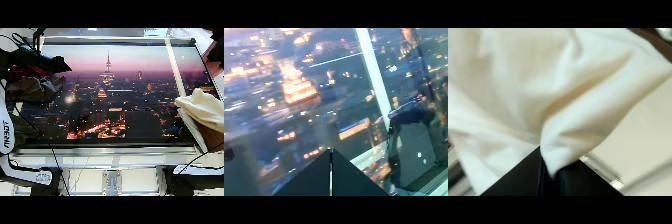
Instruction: Fold the shirts.
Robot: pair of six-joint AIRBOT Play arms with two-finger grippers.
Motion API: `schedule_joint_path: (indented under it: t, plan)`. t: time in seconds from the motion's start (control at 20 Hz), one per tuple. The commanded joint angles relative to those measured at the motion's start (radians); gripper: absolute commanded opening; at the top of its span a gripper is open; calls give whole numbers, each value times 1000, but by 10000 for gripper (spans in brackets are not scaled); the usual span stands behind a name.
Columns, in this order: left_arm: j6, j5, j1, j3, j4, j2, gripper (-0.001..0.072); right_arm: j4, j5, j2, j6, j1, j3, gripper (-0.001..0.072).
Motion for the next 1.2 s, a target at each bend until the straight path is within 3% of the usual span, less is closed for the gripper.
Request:
schedule_joint_path:
  t: [0.0,0.05,0.1,0.15,0.35,0.45,0.5,0.6,0.7,0.95,1.15]
  plan:
    - [-19,2,-8,0,-1,1,11,-337,14,2,-32,24,-105,41]
    - [-25,3,-8,0,-1,1,11,-335,9,3,-32,23,-105,182]
    - [-26,4,-8,0,-1,1,11,-322,8,3,-31,25,-100,435]
    - [-26,3,-8,0,-1,1,11,-298,8,3,-26,29,-90,606]
    - [-25,5,-8,0,0,1,11,-208,-45,20,-7,84,18,619]
    - [-25,12,-8,0,0,1,11,50,-165,34,20,122,77,618]
    - [-26,16,-8,0,0,1,11,254,-253,40,17,146,85,612]
    - [-26,23,-8,0,-1,1,11,672,-415,39,-93,214,74,612]
    - [-32,36,-8,0,-1,1,11,888,-569,38,-237,319,39,611]
    - [-60,61,-11,0,-1,1,11,815,-834,27,-356,638,-75,611]
    - [-60,56,-19,0,-1,1,11,560,-959,16,-392,828,-119,612]
